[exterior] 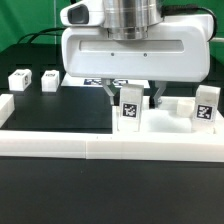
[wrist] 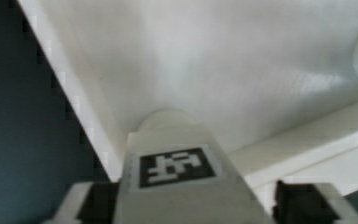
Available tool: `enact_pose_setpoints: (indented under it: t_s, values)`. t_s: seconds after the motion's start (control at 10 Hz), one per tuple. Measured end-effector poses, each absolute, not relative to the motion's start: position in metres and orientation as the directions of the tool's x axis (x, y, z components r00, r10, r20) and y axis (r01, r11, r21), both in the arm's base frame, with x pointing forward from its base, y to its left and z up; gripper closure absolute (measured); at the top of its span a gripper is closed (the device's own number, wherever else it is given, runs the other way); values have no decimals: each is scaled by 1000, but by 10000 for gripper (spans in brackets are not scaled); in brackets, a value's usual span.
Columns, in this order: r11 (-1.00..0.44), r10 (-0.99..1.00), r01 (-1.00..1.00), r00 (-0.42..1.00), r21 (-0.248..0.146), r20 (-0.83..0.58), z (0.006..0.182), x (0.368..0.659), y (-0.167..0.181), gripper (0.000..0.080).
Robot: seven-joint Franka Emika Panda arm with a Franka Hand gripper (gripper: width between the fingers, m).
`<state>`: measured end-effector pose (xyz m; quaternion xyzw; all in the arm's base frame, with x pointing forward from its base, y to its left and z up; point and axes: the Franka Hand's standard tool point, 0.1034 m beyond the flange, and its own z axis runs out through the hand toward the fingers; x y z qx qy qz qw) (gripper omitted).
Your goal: Assemble square table
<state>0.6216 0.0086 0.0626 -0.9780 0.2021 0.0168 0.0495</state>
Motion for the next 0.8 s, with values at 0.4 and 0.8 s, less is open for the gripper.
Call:
enact_pose_setpoints:
  t_s: [0.4, 0.8]
  values:
    - [-816, -569, -573, 820, -77, -62, 62, 622, 7, 509]
    - [-305, -950, -951, 308, -52, -51, 61, 623, 10, 509]
